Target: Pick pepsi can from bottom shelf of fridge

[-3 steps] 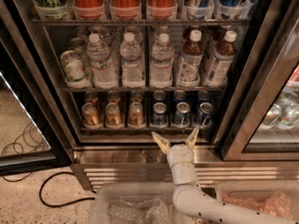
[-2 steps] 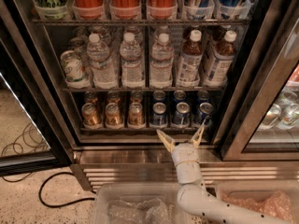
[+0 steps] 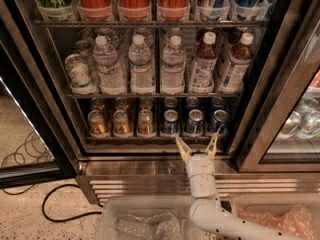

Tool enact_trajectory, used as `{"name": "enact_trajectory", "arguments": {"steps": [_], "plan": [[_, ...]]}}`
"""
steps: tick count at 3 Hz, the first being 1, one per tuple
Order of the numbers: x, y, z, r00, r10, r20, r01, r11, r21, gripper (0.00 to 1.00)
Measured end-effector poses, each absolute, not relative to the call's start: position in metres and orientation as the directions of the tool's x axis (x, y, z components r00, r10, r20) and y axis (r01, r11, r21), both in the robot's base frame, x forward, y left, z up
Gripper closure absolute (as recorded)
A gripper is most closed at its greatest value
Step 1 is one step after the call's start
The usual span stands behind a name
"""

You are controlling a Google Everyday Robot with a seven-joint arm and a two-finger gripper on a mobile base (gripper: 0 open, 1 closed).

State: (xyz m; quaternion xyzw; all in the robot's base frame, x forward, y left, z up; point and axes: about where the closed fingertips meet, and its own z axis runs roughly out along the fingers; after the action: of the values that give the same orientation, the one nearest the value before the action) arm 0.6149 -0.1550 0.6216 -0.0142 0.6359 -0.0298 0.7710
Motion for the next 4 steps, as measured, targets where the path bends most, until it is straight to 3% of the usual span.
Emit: {"name": "enact_trajectory", "arguments": {"steps": [1, 2, 3, 4], "plan": [[0.622, -0.147, 0.616, 0.188, -0.05, -0.981, 0.023, 0.999, -0.047, 0.12], [0.639, -0.133, 0.611, 0.191, -0.04, -0.981, 0.004, 0.999, -0.04, 0.25], [0.656, -0.123, 0.611, 0.202, -0.041, -0.979, -0.007, 0.999, -0.043, 0.3], [0.657, -0.123, 0.611, 0.205, -0.044, -0.978, -0.005, 0.999, -0.046, 0.29]]}}
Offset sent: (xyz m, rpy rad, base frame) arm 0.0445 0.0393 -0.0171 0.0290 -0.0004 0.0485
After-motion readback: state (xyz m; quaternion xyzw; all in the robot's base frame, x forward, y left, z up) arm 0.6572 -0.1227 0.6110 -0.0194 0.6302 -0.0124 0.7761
